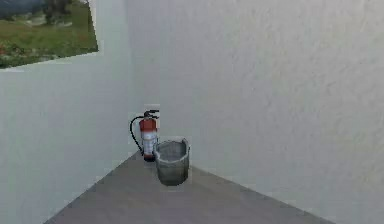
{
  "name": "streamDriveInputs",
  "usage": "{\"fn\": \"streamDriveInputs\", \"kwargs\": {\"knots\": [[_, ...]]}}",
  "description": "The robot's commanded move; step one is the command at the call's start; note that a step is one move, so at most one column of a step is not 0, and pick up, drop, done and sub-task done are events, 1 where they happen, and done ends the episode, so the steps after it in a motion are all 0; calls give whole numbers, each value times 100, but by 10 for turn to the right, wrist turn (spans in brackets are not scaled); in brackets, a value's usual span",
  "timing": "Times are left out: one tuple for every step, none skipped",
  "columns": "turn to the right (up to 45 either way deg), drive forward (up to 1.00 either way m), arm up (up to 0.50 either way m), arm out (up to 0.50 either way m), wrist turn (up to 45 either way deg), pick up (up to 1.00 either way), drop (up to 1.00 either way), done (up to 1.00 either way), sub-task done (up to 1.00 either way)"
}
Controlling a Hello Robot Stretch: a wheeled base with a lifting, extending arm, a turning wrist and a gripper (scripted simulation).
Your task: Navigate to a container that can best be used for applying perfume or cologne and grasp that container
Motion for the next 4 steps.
{"fn": "streamDriveInputs", "kwargs": {"knots": [[450,0,0,0,0,0,0,0,0],[360,0,0,0,0,0,0,0,0],[0,100,0,0,0,0,0,0,0],[0,70,0,0,0,0,0,0,0]]}}
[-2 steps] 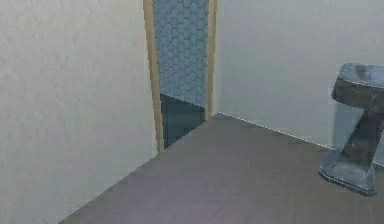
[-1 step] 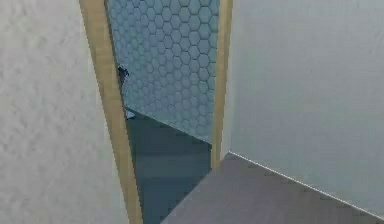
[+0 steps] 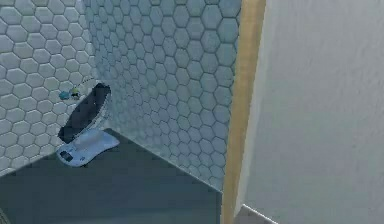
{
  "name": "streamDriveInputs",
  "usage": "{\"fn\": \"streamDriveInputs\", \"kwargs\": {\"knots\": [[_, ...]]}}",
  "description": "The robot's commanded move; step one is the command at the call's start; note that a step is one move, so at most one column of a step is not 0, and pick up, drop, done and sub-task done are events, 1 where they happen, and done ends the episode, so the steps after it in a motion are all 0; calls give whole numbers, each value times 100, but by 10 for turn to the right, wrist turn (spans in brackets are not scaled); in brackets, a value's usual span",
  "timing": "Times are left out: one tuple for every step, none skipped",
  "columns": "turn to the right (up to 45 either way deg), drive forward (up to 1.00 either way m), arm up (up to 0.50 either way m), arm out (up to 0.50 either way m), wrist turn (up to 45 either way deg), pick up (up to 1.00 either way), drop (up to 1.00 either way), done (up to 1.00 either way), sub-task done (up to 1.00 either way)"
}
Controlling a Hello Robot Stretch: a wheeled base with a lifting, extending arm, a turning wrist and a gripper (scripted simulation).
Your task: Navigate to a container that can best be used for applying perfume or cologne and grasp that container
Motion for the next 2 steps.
{"fn": "streamDriveInputs", "kwargs": {"knots": [[360,0,0,0,0,0,0,0,0],[0,30,0,0,0,0,0,0,0]]}}
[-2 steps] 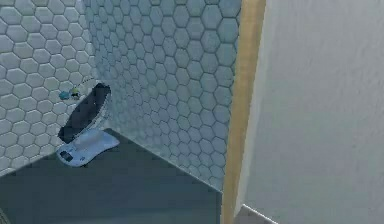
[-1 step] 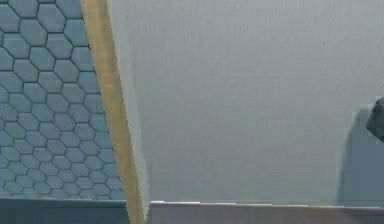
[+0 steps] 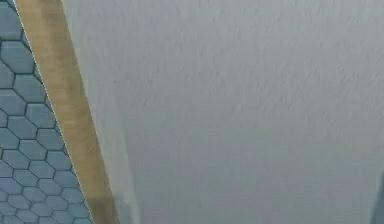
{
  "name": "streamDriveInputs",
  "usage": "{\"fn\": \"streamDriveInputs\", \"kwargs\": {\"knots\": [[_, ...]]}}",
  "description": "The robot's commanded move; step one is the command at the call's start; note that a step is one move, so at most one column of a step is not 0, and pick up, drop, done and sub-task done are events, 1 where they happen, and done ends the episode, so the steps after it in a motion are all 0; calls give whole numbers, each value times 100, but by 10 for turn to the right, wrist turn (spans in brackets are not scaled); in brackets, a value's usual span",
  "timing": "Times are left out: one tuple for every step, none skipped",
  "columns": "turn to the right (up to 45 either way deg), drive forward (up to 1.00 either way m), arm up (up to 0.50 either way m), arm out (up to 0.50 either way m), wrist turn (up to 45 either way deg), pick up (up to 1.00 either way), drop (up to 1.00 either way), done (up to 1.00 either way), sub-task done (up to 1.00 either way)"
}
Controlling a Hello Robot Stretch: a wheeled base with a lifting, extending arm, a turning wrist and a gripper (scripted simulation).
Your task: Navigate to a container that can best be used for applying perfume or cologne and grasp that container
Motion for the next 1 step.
{"fn": "streamDriveInputs", "kwargs": {"knots": [[-450,0,0,0,0,0,0,0,0]]}}
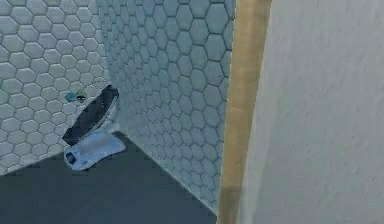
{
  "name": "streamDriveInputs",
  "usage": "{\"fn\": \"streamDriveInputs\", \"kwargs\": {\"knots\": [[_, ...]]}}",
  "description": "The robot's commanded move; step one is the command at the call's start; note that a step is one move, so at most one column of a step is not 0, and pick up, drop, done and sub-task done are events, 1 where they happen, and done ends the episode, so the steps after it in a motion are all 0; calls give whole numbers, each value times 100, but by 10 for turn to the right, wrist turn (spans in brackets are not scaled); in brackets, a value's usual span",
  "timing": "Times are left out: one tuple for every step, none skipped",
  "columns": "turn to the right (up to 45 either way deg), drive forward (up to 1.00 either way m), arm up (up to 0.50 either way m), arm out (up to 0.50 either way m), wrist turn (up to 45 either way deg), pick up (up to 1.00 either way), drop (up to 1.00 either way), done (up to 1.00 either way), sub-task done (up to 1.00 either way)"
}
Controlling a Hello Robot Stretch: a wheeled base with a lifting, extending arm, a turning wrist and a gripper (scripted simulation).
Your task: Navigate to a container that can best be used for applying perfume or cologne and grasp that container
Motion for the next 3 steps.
{"fn": "streamDriveInputs", "kwargs": {"knots": [[-360,0,0,0,0,0,0,0,0],[0,100,0,0,0,0,0,0,0],[-30,0,0,0,0,0,0,0,0]]}}
